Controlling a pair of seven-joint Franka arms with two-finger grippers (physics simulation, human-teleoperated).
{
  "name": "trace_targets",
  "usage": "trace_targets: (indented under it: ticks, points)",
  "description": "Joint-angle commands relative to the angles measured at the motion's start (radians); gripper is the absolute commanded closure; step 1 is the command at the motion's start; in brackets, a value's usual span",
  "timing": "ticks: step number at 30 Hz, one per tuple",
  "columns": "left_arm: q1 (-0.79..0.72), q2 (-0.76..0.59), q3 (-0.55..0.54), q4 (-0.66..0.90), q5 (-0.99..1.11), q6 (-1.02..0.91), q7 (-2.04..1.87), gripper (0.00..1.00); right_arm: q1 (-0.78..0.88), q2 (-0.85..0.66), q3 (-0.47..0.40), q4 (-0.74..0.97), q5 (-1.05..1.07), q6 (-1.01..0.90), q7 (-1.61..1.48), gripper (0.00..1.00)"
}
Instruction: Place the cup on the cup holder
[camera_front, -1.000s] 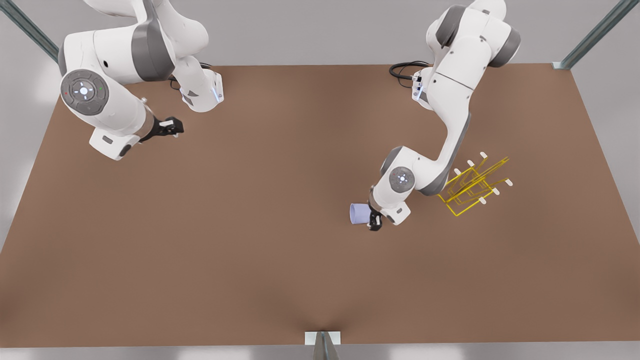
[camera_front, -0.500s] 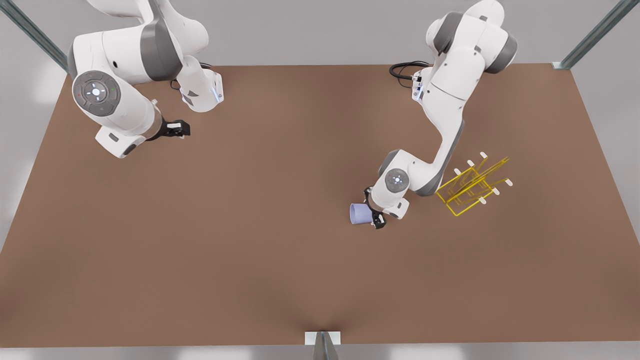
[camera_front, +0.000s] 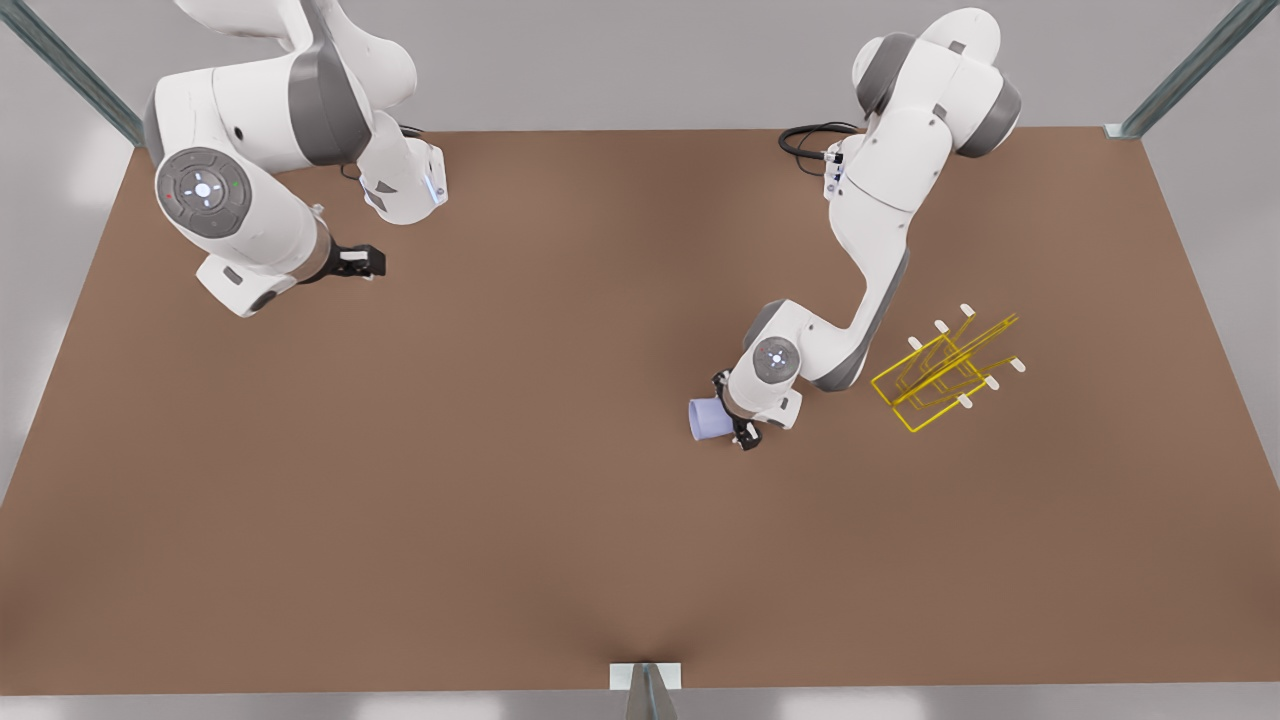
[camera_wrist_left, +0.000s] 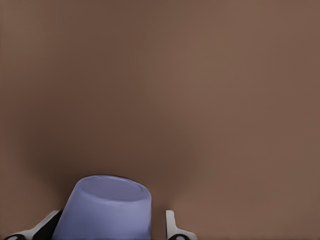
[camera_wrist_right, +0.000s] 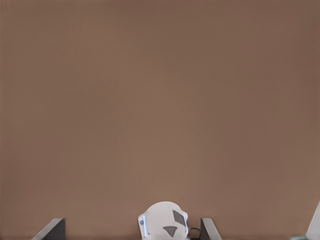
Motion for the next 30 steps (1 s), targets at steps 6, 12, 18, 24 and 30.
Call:
trace_targets:
  ticks: [6, 12, 18, 24, 30]
  points:
    - [-0.008, -0.002, 0.000, 0.002, -0.012, 0.015, -0.111, 0.29, -0.006, 0.002, 0.000, 0.000, 0.009, 0.000, 0.037, 0.00]
    - [0.000, -0.016, 0.065, 0.296, -0.024, -0.522, -0.114, 0.27, -0.008, 0.002, -0.002, 0.002, 0.010, 0.001, 0.033, 0.00]
    - [-0.799, 0.007, 1.007, 0.295, 0.223, -0.969, 0.092, 0.27, -0.008, 0.013, -0.005, 0.005, 0.000, 0.001, 0.033, 0.00]
    - [-0.881, 0.092, 1.083, 0.117, 0.571, -1.006, 0.159, 0.27, -0.008, 0.013, -0.007, 0.005, 0.004, 0.001, 0.033, 0.00]
    - [-1.169, 0.145, 1.350, 0.115, 0.500, -1.006, 0.376, 0.27, -0.008, 0.014, -0.008, 0.005, 0.007, 0.001, 0.027, 0.00]
